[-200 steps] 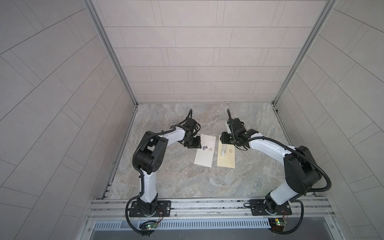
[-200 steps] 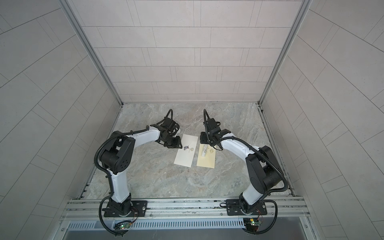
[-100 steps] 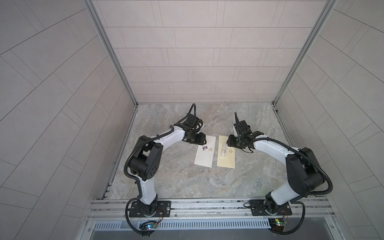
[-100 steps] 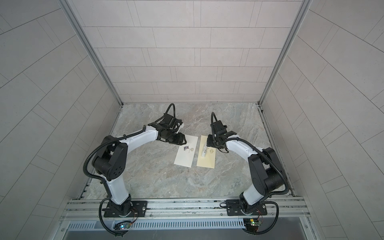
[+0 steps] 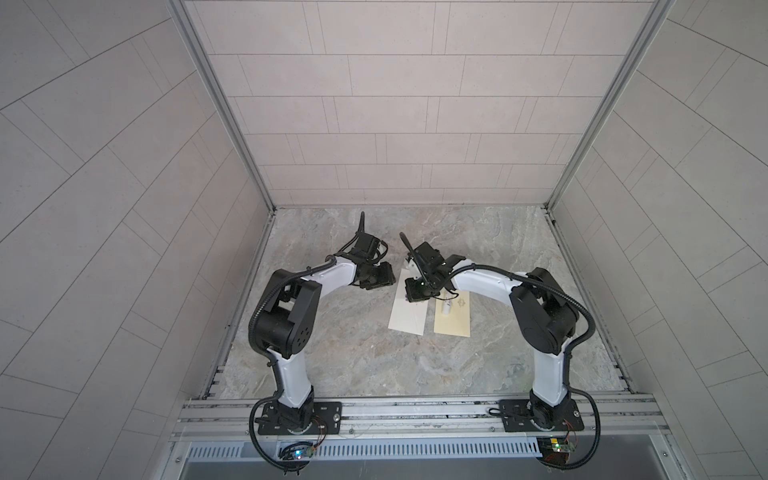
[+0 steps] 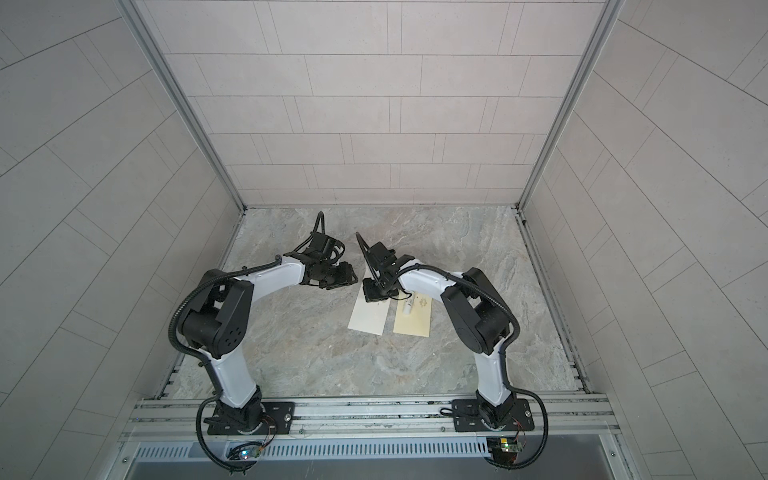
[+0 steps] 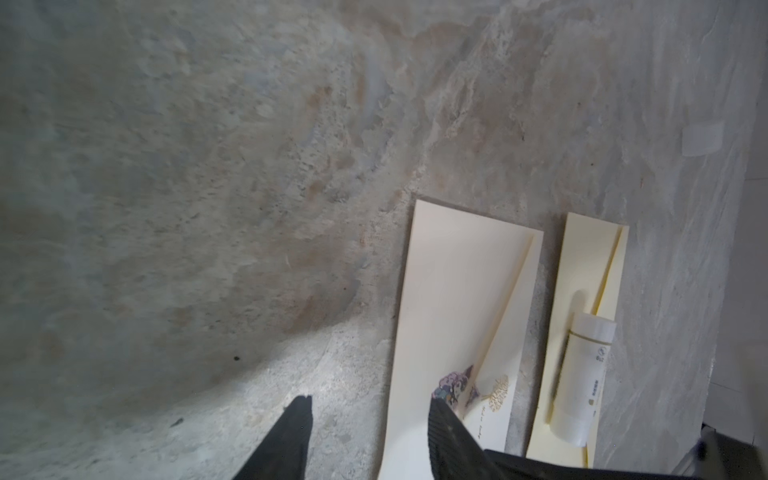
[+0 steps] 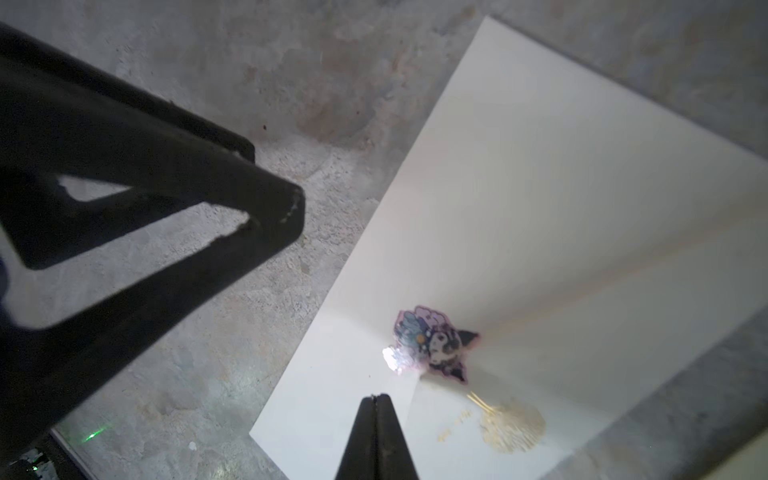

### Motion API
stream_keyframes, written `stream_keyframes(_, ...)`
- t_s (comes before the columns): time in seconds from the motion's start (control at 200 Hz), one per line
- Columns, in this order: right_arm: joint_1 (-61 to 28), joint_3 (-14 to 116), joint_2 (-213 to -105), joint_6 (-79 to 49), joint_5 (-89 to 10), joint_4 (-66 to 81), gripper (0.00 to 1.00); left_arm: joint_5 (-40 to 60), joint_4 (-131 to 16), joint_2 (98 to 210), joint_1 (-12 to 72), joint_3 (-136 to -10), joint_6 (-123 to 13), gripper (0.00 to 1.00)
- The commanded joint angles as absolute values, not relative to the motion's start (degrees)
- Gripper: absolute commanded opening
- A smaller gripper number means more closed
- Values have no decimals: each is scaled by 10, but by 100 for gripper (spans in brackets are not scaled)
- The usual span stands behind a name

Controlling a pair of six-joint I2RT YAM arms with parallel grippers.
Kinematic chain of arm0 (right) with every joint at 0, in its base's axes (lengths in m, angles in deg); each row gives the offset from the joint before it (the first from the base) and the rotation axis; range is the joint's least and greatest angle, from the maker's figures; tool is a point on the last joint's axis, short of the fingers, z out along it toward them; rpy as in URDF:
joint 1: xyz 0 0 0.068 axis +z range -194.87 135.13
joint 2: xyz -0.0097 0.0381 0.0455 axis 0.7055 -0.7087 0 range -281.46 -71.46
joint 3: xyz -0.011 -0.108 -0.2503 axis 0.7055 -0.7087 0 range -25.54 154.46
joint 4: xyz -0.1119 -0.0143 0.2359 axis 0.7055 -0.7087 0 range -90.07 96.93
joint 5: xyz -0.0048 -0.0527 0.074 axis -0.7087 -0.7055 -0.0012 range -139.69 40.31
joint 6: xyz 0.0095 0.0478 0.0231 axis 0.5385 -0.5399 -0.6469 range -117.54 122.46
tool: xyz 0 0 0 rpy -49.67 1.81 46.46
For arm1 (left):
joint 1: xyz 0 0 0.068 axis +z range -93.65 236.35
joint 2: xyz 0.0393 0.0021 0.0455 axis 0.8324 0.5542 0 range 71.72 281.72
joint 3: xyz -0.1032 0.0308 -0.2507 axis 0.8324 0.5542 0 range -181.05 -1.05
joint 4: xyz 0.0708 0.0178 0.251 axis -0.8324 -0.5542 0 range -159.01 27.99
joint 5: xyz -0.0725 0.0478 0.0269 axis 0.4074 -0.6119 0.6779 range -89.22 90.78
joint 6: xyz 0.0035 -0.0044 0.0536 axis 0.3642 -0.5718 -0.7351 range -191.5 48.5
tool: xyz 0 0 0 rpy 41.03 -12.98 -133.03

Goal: Place the letter into the envelope and seal it

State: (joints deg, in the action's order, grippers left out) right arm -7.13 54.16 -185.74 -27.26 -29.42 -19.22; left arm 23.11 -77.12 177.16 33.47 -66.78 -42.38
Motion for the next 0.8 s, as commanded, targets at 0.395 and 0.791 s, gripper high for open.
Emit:
stream_keyframes(0.395,-68,515,-1820,-255,-309,-171,6,212,-801,1757,322,-656,-450,51)
stream_keyframes(0.791,-75,508,-1819,-257,-355,-182,4,222,-819,1787,308,-684,-465,43)
